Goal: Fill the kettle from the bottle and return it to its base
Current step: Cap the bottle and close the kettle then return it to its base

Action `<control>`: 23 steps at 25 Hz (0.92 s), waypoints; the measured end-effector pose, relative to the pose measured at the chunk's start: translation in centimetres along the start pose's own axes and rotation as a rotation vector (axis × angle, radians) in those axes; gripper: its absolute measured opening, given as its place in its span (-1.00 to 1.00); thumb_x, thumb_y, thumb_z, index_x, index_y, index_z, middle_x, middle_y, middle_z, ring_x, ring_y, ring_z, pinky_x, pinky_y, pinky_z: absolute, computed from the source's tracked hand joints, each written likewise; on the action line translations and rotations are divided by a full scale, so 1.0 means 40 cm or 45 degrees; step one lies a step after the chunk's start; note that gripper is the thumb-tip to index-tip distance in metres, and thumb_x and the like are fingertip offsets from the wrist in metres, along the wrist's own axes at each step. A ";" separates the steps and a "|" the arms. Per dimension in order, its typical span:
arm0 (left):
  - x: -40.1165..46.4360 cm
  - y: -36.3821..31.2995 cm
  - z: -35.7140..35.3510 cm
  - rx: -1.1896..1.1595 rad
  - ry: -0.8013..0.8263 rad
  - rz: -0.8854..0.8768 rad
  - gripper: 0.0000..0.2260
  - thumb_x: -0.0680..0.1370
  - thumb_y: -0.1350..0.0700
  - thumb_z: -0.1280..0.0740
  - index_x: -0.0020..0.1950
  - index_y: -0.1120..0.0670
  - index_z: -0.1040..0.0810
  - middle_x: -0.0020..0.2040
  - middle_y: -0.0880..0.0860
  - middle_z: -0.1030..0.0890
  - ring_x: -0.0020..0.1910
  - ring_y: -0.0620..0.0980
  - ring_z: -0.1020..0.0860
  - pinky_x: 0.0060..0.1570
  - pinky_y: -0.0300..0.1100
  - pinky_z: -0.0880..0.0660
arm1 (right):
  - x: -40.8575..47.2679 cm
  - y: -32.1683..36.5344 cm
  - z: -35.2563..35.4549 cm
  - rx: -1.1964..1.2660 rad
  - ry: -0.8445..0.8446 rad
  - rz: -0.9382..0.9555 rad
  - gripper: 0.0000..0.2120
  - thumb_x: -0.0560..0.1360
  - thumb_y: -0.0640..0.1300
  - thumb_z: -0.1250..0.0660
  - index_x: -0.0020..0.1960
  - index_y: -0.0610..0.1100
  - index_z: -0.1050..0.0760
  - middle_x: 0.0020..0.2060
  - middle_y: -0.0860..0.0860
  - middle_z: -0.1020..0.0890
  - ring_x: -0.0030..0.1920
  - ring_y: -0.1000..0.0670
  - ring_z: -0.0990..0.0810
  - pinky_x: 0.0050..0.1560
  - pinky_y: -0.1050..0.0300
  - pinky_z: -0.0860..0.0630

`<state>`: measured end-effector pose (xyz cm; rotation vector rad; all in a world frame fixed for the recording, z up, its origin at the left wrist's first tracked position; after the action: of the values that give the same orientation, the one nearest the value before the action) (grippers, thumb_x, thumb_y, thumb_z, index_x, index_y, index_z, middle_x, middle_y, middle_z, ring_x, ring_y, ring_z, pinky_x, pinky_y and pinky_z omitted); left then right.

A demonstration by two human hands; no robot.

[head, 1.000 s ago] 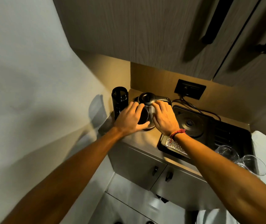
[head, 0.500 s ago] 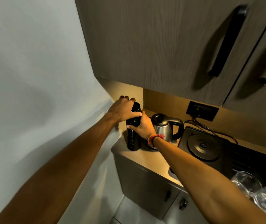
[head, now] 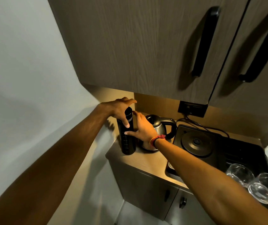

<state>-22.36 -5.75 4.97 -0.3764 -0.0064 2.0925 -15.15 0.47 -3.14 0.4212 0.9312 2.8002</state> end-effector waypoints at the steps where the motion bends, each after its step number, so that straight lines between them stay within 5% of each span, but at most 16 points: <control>1: 0.002 -0.016 0.016 0.041 -0.082 -0.016 0.05 0.26 -0.08 -0.62 0.58 -0.09 -0.04 0.54 0.07 -0.21 0.46 0.15 -0.26 0.28 0.10 -0.44 | -0.010 -0.015 0.031 -0.193 -0.001 0.063 0.03 0.28 0.38 -0.42 0.53 -0.11 -0.12 0.47 -0.13 -0.36 0.46 -0.12 -0.37 0.45 -0.05 -0.41; 5: 0.041 -0.181 -0.005 0.059 -0.379 -0.186 -0.17 0.39 0.00 -0.52 0.54 -0.02 -0.13 0.49 0.09 -0.26 0.41 0.14 -0.34 0.21 0.00 -0.45 | -0.054 -0.153 0.175 -0.440 -0.043 0.038 0.10 0.27 0.44 -0.39 0.55 -0.18 -0.13 0.48 -0.15 -0.33 0.49 -0.14 -0.32 0.51 -0.02 -0.31; 7: 0.087 -0.257 -0.080 0.082 -0.351 -0.156 -0.27 0.41 0.04 -0.51 0.48 0.11 -0.23 0.38 0.17 -0.36 0.34 0.19 -0.41 0.18 0.05 -0.49 | -0.070 -0.248 0.194 -0.366 0.170 -0.193 0.03 0.31 0.35 -0.44 0.54 -0.19 -0.15 0.44 -0.17 -0.36 0.43 -0.19 -0.35 0.45 -0.10 -0.36; 10: 0.149 -0.255 -0.175 0.124 -0.169 0.099 -0.11 0.34 -0.08 -0.59 0.49 0.20 -0.19 0.42 0.27 -0.34 0.43 0.28 -0.33 0.32 0.11 -0.40 | -0.082 -0.317 0.173 -0.381 0.393 -0.378 -0.25 0.47 0.10 -0.42 0.50 -0.19 -0.21 0.39 -0.19 -0.36 0.36 -0.26 -0.40 0.37 -0.18 -0.40; 14: 0.205 -0.207 -0.237 0.005 0.010 0.281 0.07 0.29 -0.14 -0.62 0.55 0.20 -0.07 0.47 0.34 -0.25 0.45 0.37 -0.27 0.34 0.25 -0.36 | -0.063 -0.324 0.177 -0.375 0.244 -0.362 -0.66 0.57 -0.16 -0.29 0.30 -0.24 -0.36 0.26 -0.23 -0.46 0.22 -0.29 -0.52 0.23 -0.17 -0.46; 23: 0.240 -0.193 -0.254 -0.053 -0.104 0.288 -0.04 0.19 -0.22 -0.63 0.39 0.11 -0.22 0.37 0.35 -0.38 0.33 0.38 -0.41 0.18 0.24 -0.47 | -0.084 -0.316 0.225 -0.322 0.024 -0.367 -0.76 0.53 -0.22 -0.31 0.18 -0.24 -0.47 0.16 -0.21 -0.58 0.17 -0.24 -0.56 0.15 -0.09 -0.45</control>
<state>-17.79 4.89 -6.03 -0.3292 -0.0582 2.3329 -8.33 14.76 -4.62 0.2063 0.5756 2.6114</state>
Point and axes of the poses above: each hand's wrist, its own x-axis towards the middle knuckle, its own z-axis out of the back of the hand, y = z × x, the point moved 9 cm from there along x, towards the middle knuckle
